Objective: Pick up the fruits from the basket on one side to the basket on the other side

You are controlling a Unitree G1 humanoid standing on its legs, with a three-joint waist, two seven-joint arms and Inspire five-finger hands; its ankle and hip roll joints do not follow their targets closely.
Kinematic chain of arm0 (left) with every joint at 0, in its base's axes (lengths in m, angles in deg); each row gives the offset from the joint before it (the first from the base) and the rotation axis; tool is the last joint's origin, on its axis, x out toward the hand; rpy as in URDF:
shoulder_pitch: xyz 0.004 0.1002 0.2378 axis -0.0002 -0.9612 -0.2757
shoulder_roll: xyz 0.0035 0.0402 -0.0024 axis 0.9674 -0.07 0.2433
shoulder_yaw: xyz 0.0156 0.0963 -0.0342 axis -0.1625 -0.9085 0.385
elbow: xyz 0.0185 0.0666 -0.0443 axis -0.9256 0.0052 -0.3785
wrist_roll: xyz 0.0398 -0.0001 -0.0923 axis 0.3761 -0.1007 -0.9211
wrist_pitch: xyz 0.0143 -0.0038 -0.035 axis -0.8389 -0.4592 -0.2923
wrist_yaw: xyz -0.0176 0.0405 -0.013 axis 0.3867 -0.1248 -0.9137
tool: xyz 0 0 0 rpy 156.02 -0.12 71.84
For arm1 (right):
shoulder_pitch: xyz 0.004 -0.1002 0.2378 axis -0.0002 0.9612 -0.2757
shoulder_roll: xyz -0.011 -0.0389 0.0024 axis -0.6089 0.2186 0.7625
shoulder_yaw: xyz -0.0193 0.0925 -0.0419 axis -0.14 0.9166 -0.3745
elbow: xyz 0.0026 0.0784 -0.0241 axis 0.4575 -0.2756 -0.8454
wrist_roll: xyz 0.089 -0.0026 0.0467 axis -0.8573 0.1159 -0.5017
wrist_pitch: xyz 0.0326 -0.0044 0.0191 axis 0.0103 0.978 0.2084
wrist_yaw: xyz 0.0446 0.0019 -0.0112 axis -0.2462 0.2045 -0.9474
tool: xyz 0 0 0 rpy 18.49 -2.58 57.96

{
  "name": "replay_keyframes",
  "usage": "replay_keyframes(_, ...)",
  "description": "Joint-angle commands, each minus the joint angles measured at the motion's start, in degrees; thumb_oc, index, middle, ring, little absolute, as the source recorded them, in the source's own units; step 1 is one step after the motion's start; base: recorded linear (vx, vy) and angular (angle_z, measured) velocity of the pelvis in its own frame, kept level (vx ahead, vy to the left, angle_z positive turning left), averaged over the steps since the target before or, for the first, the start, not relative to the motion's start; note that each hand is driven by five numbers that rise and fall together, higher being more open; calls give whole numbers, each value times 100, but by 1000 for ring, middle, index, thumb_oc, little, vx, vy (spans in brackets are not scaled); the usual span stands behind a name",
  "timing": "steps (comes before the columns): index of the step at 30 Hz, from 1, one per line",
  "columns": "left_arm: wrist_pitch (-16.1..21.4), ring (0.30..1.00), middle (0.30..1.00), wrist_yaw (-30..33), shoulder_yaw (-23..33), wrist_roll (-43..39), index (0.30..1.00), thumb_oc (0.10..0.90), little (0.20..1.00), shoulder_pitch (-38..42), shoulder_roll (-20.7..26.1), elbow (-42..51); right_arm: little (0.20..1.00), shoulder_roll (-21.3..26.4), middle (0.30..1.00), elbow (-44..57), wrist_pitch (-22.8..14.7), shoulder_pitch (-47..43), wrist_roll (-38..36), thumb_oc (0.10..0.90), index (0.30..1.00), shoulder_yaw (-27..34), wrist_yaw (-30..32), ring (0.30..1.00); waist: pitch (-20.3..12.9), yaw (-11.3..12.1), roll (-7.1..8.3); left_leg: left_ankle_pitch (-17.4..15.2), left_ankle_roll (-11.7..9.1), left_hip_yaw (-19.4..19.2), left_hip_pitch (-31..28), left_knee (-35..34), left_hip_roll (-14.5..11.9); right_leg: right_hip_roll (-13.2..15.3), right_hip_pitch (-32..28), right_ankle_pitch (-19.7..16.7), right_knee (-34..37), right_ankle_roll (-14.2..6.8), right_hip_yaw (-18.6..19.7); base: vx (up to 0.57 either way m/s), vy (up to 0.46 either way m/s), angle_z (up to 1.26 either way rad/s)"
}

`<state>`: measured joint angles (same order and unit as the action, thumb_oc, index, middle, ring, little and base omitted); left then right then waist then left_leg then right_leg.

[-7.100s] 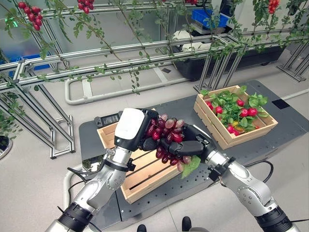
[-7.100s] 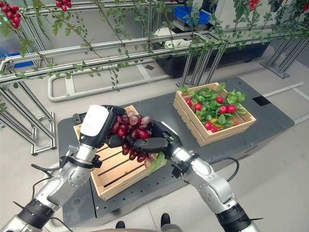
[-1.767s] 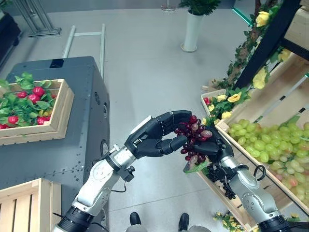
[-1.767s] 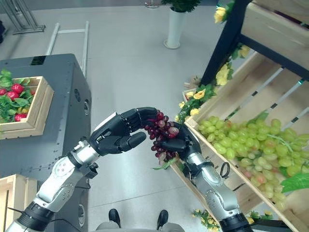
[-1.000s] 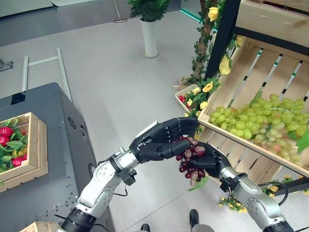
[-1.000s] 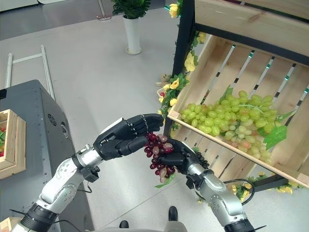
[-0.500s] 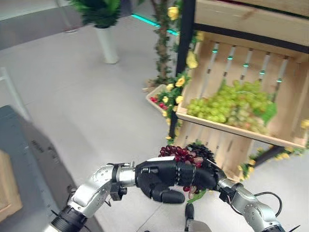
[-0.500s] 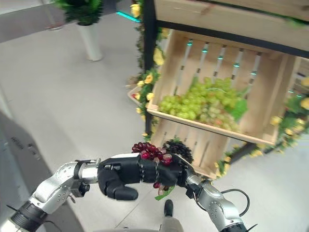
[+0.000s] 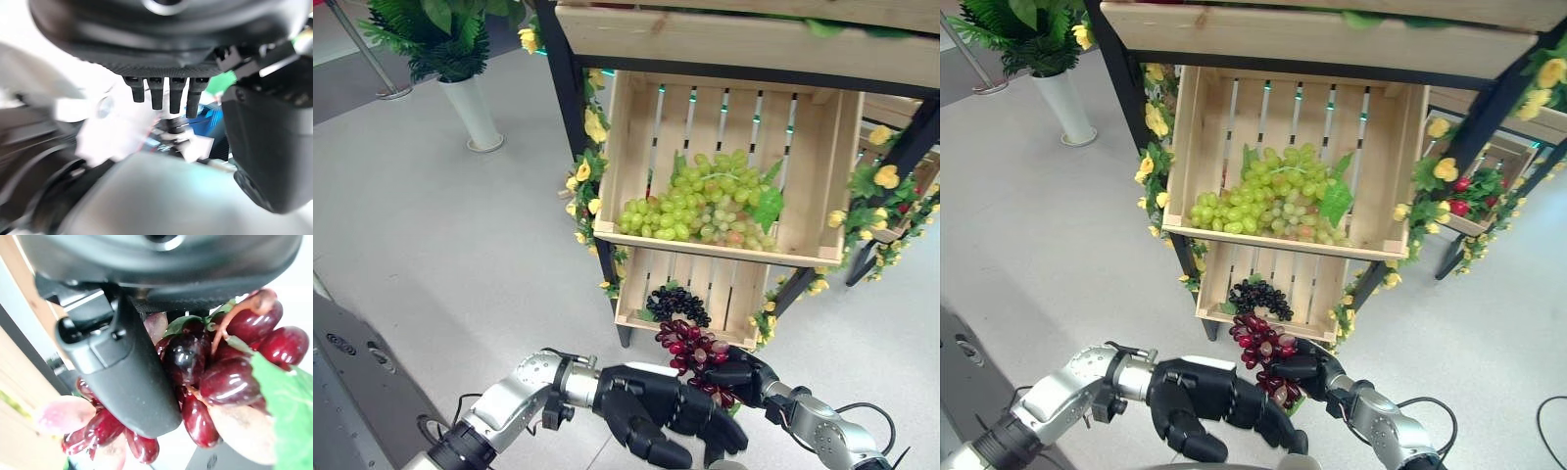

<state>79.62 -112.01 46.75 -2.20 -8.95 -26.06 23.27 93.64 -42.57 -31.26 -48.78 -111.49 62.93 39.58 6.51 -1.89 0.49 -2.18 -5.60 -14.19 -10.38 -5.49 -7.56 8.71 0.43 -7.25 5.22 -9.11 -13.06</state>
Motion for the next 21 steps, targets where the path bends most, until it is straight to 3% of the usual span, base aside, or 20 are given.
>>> replay_keyframes(1, -36, 900, 900, -235, -26, 587, 900, 800, 900, 332, 271, 118, 300, -98, 300, 383, -846, -591, -477, 400, 300, 194, 26, 300, -16, 26, 5, 55, 447, 133, 584, 49, 382, 101, -219, 361, -162, -144, 56, -5, -46, 1)
replay_keyframes(6, -465, 900, 900, -191, -31, 2214, 900, 800, 900, 49, 548, -416, 300, -12, 300, 386, -977, -573, -595, 400, 300, 312, 249, 300, 29, 64, -54, 138, 383, 329, 715, 49, 355, 64, -265, 377, -73, -110, -42, 25, -26, 6)
replay_keyframes(10, -715, 900, 900, 179, -47, 3194, 900, 800, 900, -61, 484, -1135, 300, 1, 300, 313, -1080, -690, -690, 400, 300, 431, 218, 300, 113, 104, -97, 177, 369, 376, 820, 49, 364, 87, -214, 389, -91, -107, -126, -2, -4, 14)
replay_keyframes(12, -614, 900, 900, 872, -20, 3735, 900, 800, 900, -140, 404, -1765, 300, 25, 300, 352, -1151, -800, -806, 400, 300, 481, 182, 300, 201, 136, -112, 196, 361, 409, 907, 49, 376, 97, -152, 414, -120, -100, -158, -41, 7, 17)
replay_keyframes(14, -827, 900, 900, 1952, 102, 4082, 900, 800, 900, -223, 175, -2446, 300, 14, 300, 405, -1131, -894, -955, 400, 300, 557, 141, 300, 291, 177, -120, 205, 356, 437, 958, 49, 391, 107, -101, 461, -183, -95, -178, -42, 20, 6)
replay_keyframes(17, -868, 900, 900, 3495, 426, 4422, 900, 800, 900, -235, -449, -3824, 300, -130, 300, 514, -1072, -1046, -1063, 400, 300, 705, 195, 300, 403, 251, -107, 256, 362, 493, 1109, 49, 422, 135, 47, 515, -298, -69, -225, -68, 21, 2)
replay_keyframes(19, -828, 900, 900, 4172, 610, 4366, 900, 800, 900, -137, -865, -4701, 300, -260, 300, 575, -1098, -1207, -1098, 400, 300, 786, 203, 300, 550, 304, -93, 290, 351, 515, 1207, 49, 430, 151, 155, 584, -423, -51, -275, -112, 9, 10)
replay_keyframes(21, -526, 900, 900, 4914, 665, 4313, 900, 800, 900, -40, -1142, -5285, 300, -391, 300, 574, -1173, -1422, -1183, 400, 300, 846, 195, 300, 706, 349, -80, 349, 336, 536, 1339, 49, 426, 153, 305, 605, -529, -29, -307, -130, 0, 27)
